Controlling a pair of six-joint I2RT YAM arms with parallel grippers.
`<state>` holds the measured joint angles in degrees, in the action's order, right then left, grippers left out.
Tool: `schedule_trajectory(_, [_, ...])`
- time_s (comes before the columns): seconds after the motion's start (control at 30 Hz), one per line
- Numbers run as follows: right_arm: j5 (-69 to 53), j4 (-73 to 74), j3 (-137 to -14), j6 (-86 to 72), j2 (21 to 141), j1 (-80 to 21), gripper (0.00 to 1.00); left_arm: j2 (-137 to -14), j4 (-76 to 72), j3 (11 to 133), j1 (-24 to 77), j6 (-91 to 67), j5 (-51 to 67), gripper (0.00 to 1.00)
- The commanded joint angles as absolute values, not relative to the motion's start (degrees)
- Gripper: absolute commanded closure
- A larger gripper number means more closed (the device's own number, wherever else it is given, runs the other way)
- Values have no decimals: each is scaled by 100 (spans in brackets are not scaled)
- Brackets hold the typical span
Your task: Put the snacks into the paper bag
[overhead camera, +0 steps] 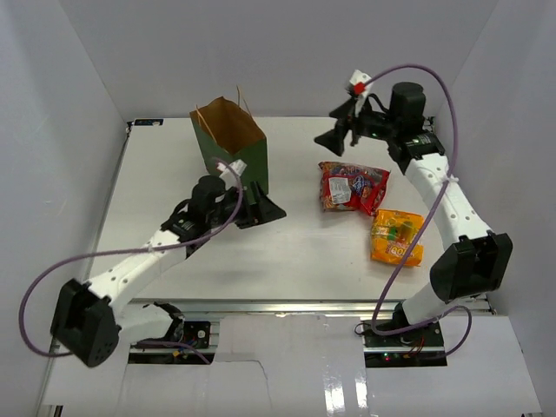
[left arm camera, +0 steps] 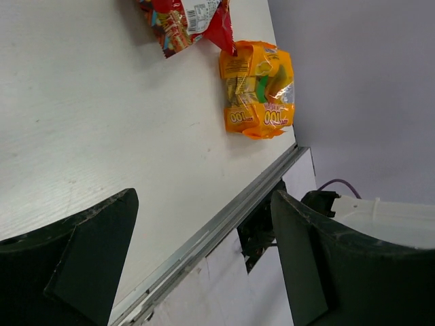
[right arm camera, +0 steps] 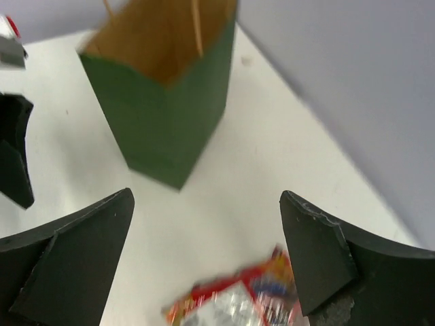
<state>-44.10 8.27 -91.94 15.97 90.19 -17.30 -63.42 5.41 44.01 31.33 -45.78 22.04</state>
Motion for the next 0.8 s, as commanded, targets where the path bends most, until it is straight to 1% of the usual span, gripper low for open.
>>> schedule_trajectory(0.0, [-5088,1695,-8150,1695,8615,-863,6,-7318,185,5201,3594,-4403,1829,9])
schedule_trajectory(0.03, [-5124,1809,-7643,1792,8474,-679,6,-7930,141,5395,3664,-4377,1759,9])
schedule_trajectory(0.1, [-5107,2116,-7165,2125,8089,-177,6,-8575,114,6132,3858,-4220,1688,9])
schedule_trajectory(0.13, [-5106,2170,-6719,2223,7947,-71,6,-9205,132,6404,3928,-4175,1653,9])
schedule_trajectory(0.17, [-5106,2188,-6506,2293,7824,286,6,-9515,158,6677,4024,-4157,1618,9])
schedule_trajectory(0.2, [-5106,2206,-6321,2416,7579,412,6,-9823,167,7210,4051,-4131,1635,9])
schedule_trajectory(0.23, [-5115,2232,-6163,2469,7472,500,6,-10113,228,7468,4078,-4113,1626,9])
schedule_trajectory(0.27, [-5098,2232,-5918,2513,7297,649,6,-10656,289,7723,4104,-4105,1609,9])
schedule_trajectory(0.3, [-5080,2232,-5828,2575,7225,694,6,-10905,368,8178,4096,-4104,1617,9])
schedule_trajectory(0.4, [-5054,2241,-5678,2619,7110,808,5,-11705,474,8944,4104,-4043,1556,8])
schedule_trajectory(0.53, [-5080,2224,-5695,2654,7137,853,5,-12470,474,9761,4104,-3876,1714,8])
schedule_trajectory(0.57, [-5097,2215,-5730,2654,7163,861,5,-12611,492,9904,4096,-3911,1766,7])
schedule_trajectory(0.6, [-5106,2215,-5739,2654,7189,861,5,-12847,553,10036,4104,-3937,1810,4])
schedule_trajectory(0.63, [-5106,2215,-5748,2654,7207,861,5,-12954,589,10255,4096,-3964,1837,4])
schedule_trajectory(0.77, [-5124,2206,-5801,2672,7286,870,5,-13254,580,10380,4104,-4209,1863,4])
